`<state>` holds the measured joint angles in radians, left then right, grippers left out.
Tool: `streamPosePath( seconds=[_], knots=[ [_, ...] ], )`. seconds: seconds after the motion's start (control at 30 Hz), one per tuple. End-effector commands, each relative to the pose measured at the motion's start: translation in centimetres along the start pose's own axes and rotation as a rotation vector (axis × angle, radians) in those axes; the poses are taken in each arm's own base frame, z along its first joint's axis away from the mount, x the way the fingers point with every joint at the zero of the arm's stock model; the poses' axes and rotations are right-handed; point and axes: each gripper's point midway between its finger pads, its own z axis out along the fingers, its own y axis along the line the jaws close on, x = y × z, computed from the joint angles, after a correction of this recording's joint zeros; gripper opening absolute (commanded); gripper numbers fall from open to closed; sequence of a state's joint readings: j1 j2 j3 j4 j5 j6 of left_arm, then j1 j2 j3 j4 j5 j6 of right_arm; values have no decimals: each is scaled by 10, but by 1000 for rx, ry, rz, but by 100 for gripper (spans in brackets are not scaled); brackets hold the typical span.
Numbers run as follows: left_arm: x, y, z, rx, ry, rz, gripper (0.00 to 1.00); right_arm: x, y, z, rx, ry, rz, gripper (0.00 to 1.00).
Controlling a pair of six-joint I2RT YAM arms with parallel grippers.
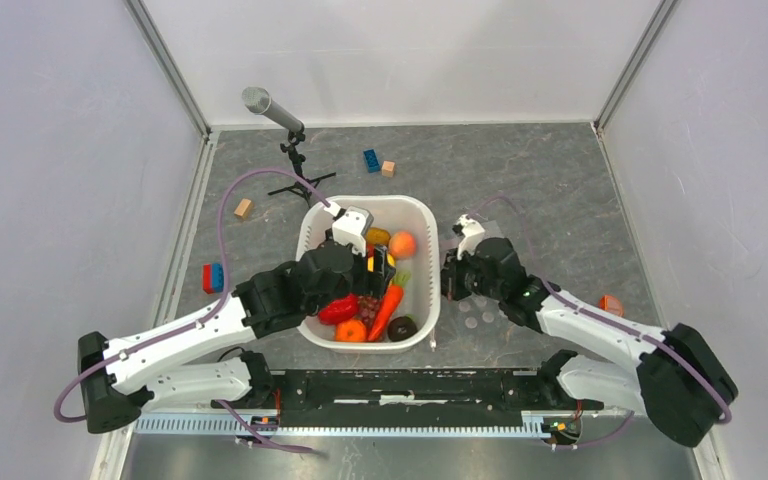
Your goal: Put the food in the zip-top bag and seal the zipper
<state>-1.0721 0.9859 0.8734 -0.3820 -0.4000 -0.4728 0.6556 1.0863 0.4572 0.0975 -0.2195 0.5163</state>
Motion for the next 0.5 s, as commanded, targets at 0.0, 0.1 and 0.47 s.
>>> streamPosePath(
  seconds=[0.0, 0.1, 0.47],
  knots=[
    [-29, 1, -14, -10, -79, -44, 77, -35, 42, 15, -86, -90, -23, 0],
    [-30, -3, -16, 14, -70, -30, 78, -34, 17, 12, 55, -74, -54, 0],
    [-45, -87, 9, 318, 0, 54, 76, -84, -40, -84, 424, -153, -214, 0]
  ],
)
